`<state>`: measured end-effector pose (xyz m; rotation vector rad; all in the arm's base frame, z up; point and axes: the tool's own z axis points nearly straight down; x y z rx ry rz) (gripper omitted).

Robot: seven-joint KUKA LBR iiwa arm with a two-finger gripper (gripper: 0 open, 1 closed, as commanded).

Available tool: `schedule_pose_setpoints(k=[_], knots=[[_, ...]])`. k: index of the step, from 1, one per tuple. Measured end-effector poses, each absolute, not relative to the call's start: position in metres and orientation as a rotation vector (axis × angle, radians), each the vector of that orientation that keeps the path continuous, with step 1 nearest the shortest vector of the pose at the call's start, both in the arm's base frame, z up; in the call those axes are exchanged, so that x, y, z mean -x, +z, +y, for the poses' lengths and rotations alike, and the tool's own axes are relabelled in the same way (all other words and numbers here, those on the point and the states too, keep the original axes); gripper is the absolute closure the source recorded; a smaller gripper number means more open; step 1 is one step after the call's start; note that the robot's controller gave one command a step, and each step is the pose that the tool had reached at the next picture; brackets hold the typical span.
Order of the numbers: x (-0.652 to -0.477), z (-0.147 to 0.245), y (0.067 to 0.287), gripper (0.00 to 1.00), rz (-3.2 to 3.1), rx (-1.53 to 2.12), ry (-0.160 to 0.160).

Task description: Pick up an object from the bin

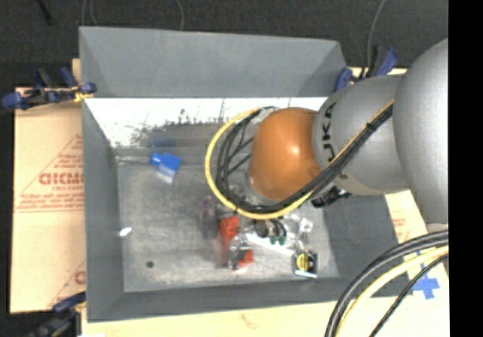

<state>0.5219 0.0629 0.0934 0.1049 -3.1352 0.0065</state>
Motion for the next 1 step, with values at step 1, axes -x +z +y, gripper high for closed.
schedule_pose_setpoints(k=[1], knots=[[-0.5267,0.0706,0.0746,0.0,-3.143,-0.283,0.003]])
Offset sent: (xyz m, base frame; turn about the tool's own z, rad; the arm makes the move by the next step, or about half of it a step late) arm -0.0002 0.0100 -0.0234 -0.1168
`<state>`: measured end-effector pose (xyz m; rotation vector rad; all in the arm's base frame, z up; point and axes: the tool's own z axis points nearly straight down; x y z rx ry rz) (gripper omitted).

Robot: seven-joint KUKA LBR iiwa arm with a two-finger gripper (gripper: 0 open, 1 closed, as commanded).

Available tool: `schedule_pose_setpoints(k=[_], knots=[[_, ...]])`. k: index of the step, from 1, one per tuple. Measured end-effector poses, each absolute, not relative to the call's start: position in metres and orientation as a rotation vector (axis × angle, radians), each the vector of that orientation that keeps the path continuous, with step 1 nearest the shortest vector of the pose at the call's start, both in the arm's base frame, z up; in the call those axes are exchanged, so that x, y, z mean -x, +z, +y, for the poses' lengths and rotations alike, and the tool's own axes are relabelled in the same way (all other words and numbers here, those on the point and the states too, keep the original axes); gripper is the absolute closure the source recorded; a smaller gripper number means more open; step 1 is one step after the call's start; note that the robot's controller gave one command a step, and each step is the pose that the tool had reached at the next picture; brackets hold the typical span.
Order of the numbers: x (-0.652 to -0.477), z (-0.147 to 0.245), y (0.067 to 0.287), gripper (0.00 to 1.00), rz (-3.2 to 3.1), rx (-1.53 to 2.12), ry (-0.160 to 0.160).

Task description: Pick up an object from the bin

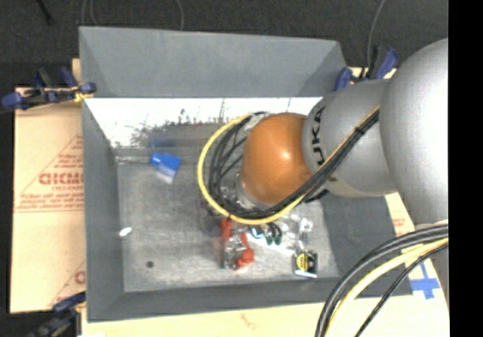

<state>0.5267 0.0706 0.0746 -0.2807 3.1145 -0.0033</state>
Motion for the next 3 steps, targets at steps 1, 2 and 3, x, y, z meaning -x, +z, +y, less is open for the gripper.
schedule_pose_setpoints(k=[1,2,3], knots=[[-0.554,0.01,0.081,0.0,3.12,0.28,-0.003],[-0.555,0.015,0.083,1.0,3.115,0.28,0.002],[-0.559,0.017,0.227,1.0,3.101,0.423,-0.003]])
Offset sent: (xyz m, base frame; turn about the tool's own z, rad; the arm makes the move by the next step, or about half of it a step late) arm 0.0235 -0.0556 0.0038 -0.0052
